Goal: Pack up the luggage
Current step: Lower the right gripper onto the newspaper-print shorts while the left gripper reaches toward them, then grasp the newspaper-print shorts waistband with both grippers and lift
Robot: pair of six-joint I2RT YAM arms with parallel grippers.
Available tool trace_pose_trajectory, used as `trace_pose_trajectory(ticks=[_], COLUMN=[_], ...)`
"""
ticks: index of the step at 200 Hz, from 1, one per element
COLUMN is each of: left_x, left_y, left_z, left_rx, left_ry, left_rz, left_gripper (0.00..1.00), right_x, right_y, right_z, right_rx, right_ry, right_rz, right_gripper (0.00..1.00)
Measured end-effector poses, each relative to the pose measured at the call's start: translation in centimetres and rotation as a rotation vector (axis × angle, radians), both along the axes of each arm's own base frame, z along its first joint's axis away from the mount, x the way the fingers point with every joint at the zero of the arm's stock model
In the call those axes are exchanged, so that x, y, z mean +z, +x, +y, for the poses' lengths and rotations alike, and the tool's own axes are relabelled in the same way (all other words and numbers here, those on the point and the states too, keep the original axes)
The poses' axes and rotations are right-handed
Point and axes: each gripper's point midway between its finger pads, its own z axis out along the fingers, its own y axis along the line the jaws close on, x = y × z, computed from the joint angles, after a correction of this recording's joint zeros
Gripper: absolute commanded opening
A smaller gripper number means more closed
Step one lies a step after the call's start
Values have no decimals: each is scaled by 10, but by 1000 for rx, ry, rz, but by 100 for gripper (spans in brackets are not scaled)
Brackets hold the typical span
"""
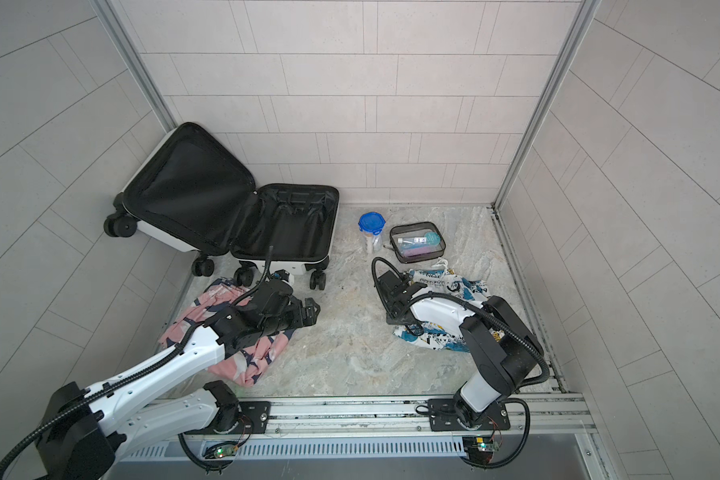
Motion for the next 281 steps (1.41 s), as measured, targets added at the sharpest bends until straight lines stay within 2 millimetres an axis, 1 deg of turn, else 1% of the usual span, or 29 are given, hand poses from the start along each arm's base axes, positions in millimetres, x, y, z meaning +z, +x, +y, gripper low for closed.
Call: trace_pose_trajectory(ticks=[13,32,44,63,94,99,111,116,126,139,158,178,192,203,219,229,240,250,257,260,263,269,277,281], left_x=[1,4,5,7,5,4,5,5,5,4,2,-5,-11,-16,-24,-29,-35,-41,-47,-49,-51,-56,-62,-64], left_y=[1,2,3,4,0,-1,-1,-2,-3,-6,-9,-12,-15,-16,-18,-18,-17,-17,-18,-18,-18,-19,-20,-21], left_z=[1,2,3,6,16,18,20,22,23,25,28,27,25,22,15,8,1,-5,-9,-10,-11,-14,-16,-17], left_rx=[-9,-12,-9,9,42,45,53,56,62,70,79,78,70,59,41,28,15,5,-1,-3,-4,-9,-10,-11], left_ry=[19,37,41,44,43,45,45,44,38,29,14,0,-10,-18,-32,-47,-61,-73,-80,-84,-87,-93,-99,-101], left_rz=[-2,-10,-15,-29,-50,-52,-58,-59,-63,-64,-64,-49,-31,-13,21,45,67,84,98,103,107,117,130,134], left_gripper=[100,100,100,100,100,100,100,100,100,100,100,100,100,100,100,100,100,100,100,100,100,100,100,100], right_x=[1,7,12,22,40,42,47,48,50,53,61,76,93,111,133,141,140,132,121,118,112,101,86,80], right_y=[-6,-14,-18,-21,-33,-35,-40,-42,-44,-44,-42,-40,-39,-37,-29,-22,-15,-9,-6,-6,-5,-6,-10,-12], right_z=[14,38,56,93,161,171,192,200,211,217,219,212,203,192,168,145,116,88,66,61,50,35,16,11], right_rx=[38,89,123,187,302,317,346,353,364,370,374,376,374,367,339,298,246,187,141,129,105,76,41,30], right_ry=[8,33,56,97,181,200,246,268,300,324,337,335,334,343,348,343,323,295,271,265,253,235,215,210], right_rz=[-2,-11,-20,-33,-47,-48,-41,-36,-30,-28,-37,-61,-90,-125,-181,-209,-220,-214,-199,-193,-182,-160,-124,-109], right_gripper=[0,0,0,0,0,7,34,43,58,67,73,77,79,80,82,82,83,83,83,83,83,84,84,84])
